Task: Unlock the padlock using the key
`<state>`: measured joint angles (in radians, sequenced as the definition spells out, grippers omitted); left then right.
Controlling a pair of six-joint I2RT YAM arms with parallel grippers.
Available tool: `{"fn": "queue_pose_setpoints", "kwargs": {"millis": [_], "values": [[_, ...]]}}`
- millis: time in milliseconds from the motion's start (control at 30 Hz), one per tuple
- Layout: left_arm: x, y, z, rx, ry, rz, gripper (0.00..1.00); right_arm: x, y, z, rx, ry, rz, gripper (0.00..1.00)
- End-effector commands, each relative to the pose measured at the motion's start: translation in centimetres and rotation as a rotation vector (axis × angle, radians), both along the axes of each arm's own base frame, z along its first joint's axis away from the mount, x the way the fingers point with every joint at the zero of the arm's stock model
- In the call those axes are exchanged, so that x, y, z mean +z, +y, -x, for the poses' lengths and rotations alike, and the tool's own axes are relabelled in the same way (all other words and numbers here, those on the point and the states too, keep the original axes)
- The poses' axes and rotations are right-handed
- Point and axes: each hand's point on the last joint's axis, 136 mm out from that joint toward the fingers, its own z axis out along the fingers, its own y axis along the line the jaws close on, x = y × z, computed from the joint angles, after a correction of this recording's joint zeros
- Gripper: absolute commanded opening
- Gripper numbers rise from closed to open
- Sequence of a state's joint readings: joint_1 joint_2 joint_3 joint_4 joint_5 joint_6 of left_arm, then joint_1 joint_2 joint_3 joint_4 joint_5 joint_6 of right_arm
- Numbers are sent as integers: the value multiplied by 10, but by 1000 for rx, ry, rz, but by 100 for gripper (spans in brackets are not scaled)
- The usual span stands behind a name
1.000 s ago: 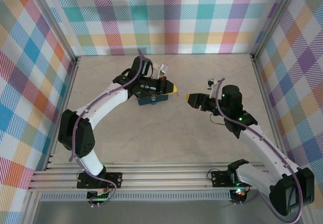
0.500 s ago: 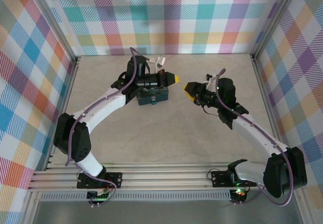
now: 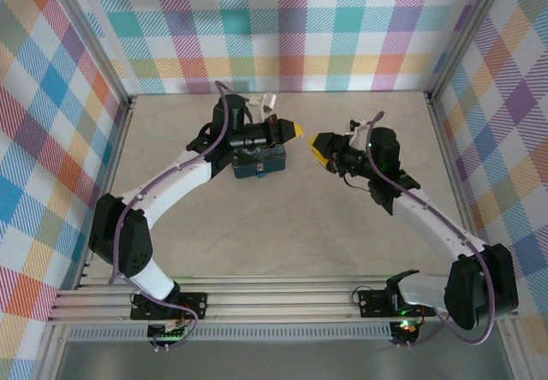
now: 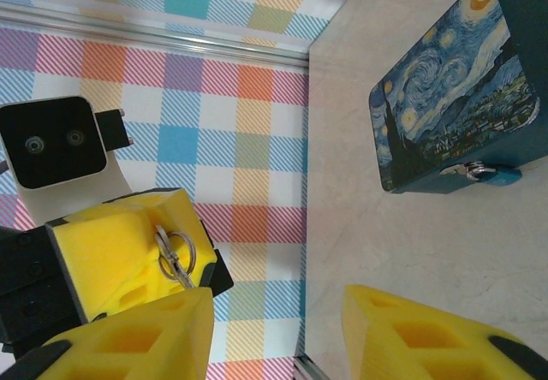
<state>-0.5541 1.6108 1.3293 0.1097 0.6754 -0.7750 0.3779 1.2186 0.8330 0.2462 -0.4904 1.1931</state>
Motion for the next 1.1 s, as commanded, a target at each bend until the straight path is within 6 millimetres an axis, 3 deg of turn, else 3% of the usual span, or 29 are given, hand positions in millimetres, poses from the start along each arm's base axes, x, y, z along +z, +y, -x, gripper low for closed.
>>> {"fn": "queue_pose_setpoints", "kwargs": {"millis": [0,133,400,967,1067], "values": [[-4,4,10,25,35,-38,0,38,1,0,7,-105,-38,43],[-24,7,8,54,105,-88,0,23,-11,-3,-69,-65,9,45],[-14,3,9,53,110,-37,0,6,-4,-10,-60,31,-19,52],[-6,0,5,57,116,5,0,12,20,-13,43,48,-99,37],[-7,0,6,58,118,2,0,15,23,-14,54,40,-108,30]]}}
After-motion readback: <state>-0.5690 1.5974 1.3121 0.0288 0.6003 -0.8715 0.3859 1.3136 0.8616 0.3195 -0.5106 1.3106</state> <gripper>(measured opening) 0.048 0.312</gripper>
